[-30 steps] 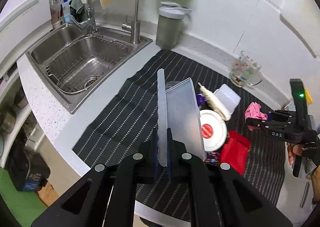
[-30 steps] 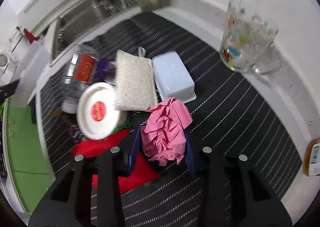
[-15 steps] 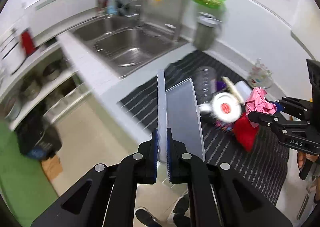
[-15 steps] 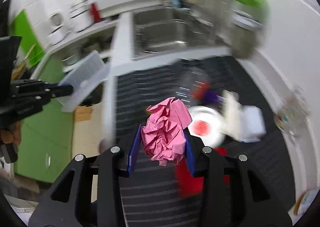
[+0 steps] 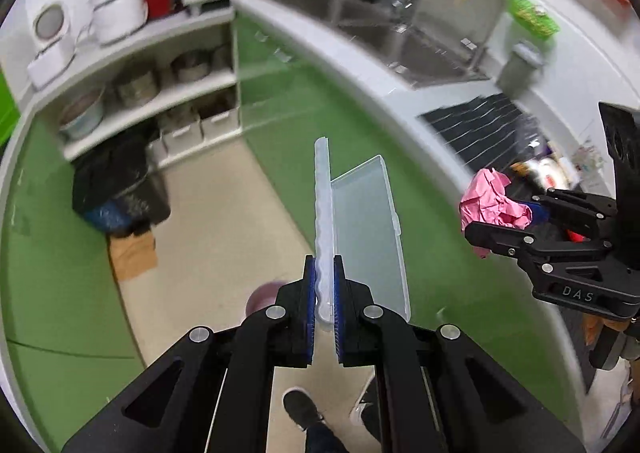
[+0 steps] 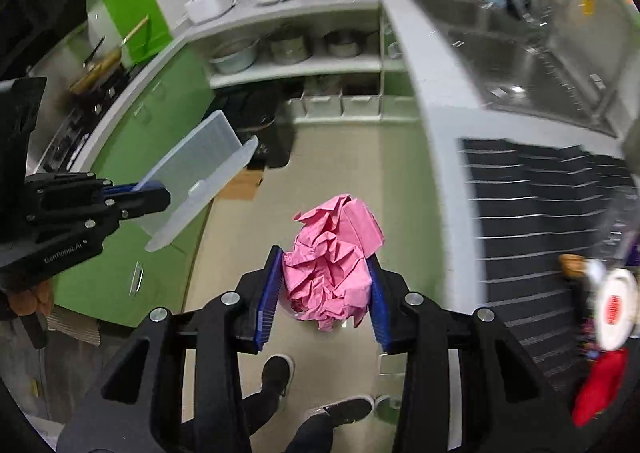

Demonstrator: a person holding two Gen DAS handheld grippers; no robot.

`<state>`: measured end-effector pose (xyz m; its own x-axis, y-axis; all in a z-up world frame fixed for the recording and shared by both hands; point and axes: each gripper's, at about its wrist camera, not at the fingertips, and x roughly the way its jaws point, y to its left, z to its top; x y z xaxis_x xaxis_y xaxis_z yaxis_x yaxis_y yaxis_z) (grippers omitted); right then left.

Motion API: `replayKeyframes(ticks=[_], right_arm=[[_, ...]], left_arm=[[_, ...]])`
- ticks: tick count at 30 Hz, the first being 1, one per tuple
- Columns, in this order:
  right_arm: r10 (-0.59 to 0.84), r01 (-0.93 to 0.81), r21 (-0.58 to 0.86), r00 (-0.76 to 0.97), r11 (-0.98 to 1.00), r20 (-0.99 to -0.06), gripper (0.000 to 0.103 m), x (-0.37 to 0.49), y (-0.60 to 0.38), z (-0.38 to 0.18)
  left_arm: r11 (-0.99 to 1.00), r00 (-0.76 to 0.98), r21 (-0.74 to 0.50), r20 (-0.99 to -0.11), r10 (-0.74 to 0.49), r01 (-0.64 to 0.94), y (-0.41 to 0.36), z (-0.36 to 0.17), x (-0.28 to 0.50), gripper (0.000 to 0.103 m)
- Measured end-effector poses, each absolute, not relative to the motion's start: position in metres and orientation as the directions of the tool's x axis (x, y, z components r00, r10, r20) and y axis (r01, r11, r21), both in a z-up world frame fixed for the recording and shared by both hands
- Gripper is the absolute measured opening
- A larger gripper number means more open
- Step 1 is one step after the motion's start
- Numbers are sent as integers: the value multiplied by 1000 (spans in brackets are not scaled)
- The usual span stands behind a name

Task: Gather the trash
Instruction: 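Carry the pink tissue to the pink wastebasket and open the right tool, then return both tools to the mat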

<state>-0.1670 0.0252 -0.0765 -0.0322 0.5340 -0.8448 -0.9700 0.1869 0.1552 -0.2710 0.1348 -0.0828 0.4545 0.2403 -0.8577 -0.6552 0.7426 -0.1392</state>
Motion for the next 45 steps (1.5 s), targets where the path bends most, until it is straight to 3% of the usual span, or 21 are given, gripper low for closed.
replayKeyframes(ticks=[12,18,20,21,22,39,41,42,43,44,45], right_arm=[[412,-977,145,-68,158,-908,39,-188,93,-303],[373,-977,149,-83,151,-924,39,-188,106,-381],[368,-978,150,-86,148,-926,39,-188,105,-390],[365,-978,150,-87,147,-927,39,-188,104,-395],[361,-978,150,-88,146,-928,39,-190,105,-400],[339,-979,189,-155,71,-928,40,-227,138,-426],[337,-977,203,-172,59,-926,50,-233,146,-432],[341,-977,204,-172,60,-924,74,-234,149,-435],[347,-977,202,-168,64,-923,89,-235,151,-436],[352,-977,201,-165,69,-921,100,-235,152,-436],[347,-977,200,-163,73,-924,100,-235,152,-438]], left_arm=[[676,385,-187,-910,154,-712,190,-341,-295,8],[649,369,-199,-920,134,-734,201,-429,-300,12],[642,366,-198,-920,138,-741,202,-440,-301,42],[635,368,-197,-918,148,-747,203,-445,-302,85],[630,381,-198,-909,167,-751,204,-447,-305,98],[558,367,-179,-897,245,-810,229,-417,-353,98],[550,361,-171,-897,257,-818,231,-415,-360,98],[546,358,-169,-896,262,-821,233,-414,-362,98],[543,358,-168,-896,264,-823,235,-414,-364,98],[537,355,-167,-895,269,-827,236,-413,-367,98],[534,354,-167,-895,270,-829,238,-413,-368,98]])
